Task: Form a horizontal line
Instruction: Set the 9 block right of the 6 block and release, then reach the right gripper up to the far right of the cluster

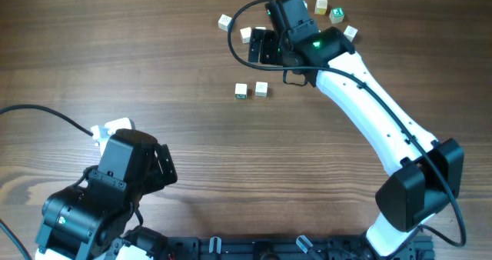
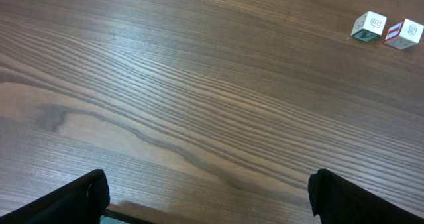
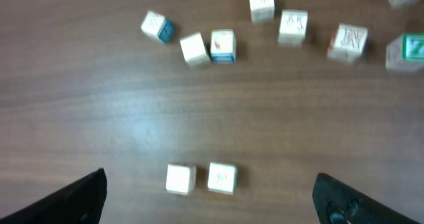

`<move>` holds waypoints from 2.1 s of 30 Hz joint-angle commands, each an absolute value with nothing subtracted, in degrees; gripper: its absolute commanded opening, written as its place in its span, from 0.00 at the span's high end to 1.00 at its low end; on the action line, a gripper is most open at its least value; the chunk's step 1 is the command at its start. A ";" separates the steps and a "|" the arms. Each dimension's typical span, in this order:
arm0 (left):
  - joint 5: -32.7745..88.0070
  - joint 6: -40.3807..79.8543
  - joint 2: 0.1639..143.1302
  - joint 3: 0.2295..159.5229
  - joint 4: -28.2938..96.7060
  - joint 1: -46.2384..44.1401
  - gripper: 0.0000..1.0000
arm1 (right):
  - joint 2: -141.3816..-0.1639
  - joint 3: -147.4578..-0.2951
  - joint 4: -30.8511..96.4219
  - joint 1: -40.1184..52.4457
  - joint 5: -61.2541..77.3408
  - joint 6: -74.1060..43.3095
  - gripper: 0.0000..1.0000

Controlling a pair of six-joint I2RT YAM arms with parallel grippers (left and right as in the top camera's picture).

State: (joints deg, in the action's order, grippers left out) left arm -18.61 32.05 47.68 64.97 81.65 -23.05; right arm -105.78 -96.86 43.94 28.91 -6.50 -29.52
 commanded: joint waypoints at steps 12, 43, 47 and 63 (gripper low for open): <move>-19.57 32.67 47.57 64.71 81.56 -22.59 0.00 | -114.41 -97.45 28.77 19.03 -6.17 -23.57 0.09; -19.57 32.64 47.57 64.71 81.56 -22.59 0.00 | -132.86 -111.48 26.13 8.49 10.48 14.98 0.01; -19.57 32.64 47.57 64.71 81.56 -22.59 0.00 | -134.80 -111.48 26.11 8.36 11.00 16.45 0.02; -19.57 32.67 47.57 64.71 81.56 -22.59 0.00 | -141.18 -111.46 32.32 4.54 18.61 22.94 0.15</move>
